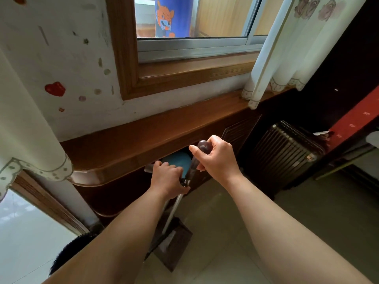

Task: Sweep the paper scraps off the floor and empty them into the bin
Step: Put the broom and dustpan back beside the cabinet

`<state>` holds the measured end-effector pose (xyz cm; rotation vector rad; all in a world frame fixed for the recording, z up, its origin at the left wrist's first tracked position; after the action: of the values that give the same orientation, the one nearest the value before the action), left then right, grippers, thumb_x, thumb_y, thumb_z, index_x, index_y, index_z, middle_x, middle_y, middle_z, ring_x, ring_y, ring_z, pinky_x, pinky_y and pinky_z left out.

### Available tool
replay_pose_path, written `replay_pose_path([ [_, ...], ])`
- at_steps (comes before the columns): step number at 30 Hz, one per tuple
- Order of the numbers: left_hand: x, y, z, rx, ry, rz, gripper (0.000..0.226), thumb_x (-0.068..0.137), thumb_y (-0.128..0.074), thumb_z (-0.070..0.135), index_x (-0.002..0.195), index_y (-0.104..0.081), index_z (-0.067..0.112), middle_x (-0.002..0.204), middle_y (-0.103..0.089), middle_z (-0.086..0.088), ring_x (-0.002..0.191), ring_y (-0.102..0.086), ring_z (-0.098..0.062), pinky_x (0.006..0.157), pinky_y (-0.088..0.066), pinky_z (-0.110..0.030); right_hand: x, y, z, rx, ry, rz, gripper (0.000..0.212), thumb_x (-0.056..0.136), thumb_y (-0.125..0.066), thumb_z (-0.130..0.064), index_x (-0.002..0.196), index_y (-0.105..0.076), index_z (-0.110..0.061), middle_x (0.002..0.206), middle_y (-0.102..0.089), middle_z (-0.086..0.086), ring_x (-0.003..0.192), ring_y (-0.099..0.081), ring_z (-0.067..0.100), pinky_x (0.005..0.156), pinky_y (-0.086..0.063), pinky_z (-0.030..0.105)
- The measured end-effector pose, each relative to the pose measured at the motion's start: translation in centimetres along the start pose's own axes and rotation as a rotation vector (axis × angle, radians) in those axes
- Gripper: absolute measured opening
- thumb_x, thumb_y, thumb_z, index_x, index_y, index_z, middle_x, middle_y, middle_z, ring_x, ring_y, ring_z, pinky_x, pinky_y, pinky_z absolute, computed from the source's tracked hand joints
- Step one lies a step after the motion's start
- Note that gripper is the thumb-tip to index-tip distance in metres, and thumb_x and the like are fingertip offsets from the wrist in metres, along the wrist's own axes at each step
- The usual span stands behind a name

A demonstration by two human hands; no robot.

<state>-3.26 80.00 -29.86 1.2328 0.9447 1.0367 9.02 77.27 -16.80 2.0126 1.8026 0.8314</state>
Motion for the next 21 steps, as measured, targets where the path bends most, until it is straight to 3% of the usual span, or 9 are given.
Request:
replay_pose_path([
  [8,1.6,-2.2,-1.9,-0.022,-0.056,-0.043,0.037,0.074,-0.064,0.060,0.099,-0.062,0.034,0.096,-0.065,0.013,0.099,-0.056,-0.014,0.095,-0.033,-0.036,1.6,-2.7,0.6,0.053,0.011,-0.067,0.029,0.085,-0.074,-0.030,0.072,-0.049,-0.023,0.075,-0.070,0.010,0.060,-0.072,0.011,0.048,-0.056,0.021],
  [13,2.5,-3.8,-2.2,0.011,-0.088,-0.113,0.046,0.073,-0.061,0.068,0.102,-0.062,0.033,0.100,-0.064,0.010,0.105,-0.055,-0.016,0.105,-0.027,-0.043,1.9,-3.9,2.1,0.042,-0.026,-0.069,0.029,0.085,-0.074,-0.032,0.072,-0.051,-0.021,0.074,-0.070,0.011,0.060,-0.072,0.012,0.049,-0.058,0.024],
  [21,3.6,-4.8,-3.1,0.001,-0.183,-0.229,0.041,0.078,-0.061,0.066,0.106,-0.062,0.036,0.107,-0.063,0.008,0.117,-0.047,-0.018,0.114,-0.015,-0.047,2.2,-5.5,2.9,0.008,-0.079,-0.045,0.031,0.084,-0.074,-0.037,0.074,-0.052,-0.018,0.074,-0.070,0.009,0.059,-0.072,0.014,0.052,-0.061,0.033],
])
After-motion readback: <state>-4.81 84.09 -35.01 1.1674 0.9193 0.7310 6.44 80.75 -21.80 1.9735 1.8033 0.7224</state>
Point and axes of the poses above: each hand's wrist, its own x-axis towards the middle knuckle, its own y-axis out of the back of the hand, z = x × y, the point moved 8 cm from there along x, towards the middle knuckle
